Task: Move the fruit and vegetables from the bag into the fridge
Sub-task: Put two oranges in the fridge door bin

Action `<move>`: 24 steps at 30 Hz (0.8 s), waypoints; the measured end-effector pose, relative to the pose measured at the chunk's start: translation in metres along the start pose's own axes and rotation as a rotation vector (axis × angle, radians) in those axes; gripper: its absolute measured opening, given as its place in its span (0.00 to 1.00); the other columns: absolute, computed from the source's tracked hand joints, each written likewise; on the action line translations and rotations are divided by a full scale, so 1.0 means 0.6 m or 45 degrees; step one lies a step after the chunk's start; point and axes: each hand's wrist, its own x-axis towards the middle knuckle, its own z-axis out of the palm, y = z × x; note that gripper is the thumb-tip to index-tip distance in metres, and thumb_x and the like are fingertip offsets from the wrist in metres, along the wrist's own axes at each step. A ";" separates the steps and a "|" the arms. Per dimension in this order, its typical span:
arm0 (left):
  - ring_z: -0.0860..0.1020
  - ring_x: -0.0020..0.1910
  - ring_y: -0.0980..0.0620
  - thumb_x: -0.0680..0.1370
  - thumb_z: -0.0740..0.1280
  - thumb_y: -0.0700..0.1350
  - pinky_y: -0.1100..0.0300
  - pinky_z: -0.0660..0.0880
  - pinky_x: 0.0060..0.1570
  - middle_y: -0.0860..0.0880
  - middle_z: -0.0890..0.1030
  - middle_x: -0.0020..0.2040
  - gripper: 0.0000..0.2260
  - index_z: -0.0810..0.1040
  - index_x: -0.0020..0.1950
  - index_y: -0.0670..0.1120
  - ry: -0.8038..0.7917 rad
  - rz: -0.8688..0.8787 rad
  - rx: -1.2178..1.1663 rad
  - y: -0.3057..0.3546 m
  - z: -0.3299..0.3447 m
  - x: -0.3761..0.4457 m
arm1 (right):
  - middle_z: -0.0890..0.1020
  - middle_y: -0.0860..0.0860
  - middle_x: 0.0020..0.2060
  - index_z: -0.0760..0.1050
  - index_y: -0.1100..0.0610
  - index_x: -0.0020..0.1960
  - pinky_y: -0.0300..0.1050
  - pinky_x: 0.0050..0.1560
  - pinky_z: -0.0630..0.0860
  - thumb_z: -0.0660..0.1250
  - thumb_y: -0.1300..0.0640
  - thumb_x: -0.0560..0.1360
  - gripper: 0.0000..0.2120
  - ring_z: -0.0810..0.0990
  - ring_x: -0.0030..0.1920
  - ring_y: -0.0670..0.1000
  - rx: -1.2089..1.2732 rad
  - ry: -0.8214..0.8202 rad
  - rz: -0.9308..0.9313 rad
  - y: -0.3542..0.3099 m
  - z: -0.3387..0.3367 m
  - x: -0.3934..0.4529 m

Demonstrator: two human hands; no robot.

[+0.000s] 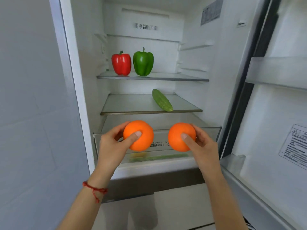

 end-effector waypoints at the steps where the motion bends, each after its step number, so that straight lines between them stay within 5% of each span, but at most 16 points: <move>1: 0.76 0.49 0.61 0.69 0.72 0.41 0.64 0.72 0.47 0.51 0.79 0.50 0.18 0.77 0.58 0.47 -0.020 -0.002 -0.021 -0.001 0.004 0.004 | 0.77 0.50 0.58 0.71 0.46 0.62 0.41 0.49 0.73 0.72 0.55 0.69 0.23 0.76 0.56 0.50 -0.020 0.025 0.004 -0.002 -0.004 -0.001; 13: 0.76 0.47 0.60 0.68 0.73 0.40 0.67 0.73 0.45 0.56 0.78 0.48 0.16 0.76 0.54 0.51 -0.416 -0.038 -0.262 -0.002 0.124 -0.003 | 0.75 0.42 0.52 0.72 0.46 0.60 0.31 0.42 0.70 0.70 0.54 0.70 0.20 0.74 0.48 0.37 -0.314 0.468 -0.009 -0.054 -0.108 -0.072; 20: 0.76 0.51 0.53 0.69 0.72 0.40 0.65 0.71 0.45 0.51 0.78 0.52 0.15 0.76 0.51 0.55 -0.672 -0.020 -0.376 0.002 0.198 -0.034 | 0.77 0.47 0.55 0.72 0.51 0.63 0.39 0.49 0.71 0.71 0.54 0.70 0.23 0.76 0.53 0.48 -0.520 0.775 0.034 -0.084 -0.173 -0.118; 24: 0.76 0.51 0.54 0.67 0.75 0.44 0.65 0.71 0.41 0.56 0.78 0.50 0.16 0.74 0.48 0.61 -0.794 -0.046 -0.427 0.005 0.230 -0.053 | 0.76 0.48 0.55 0.71 0.53 0.64 0.41 0.49 0.68 0.71 0.52 0.70 0.24 0.74 0.51 0.49 -0.755 0.832 0.167 -0.088 -0.204 -0.132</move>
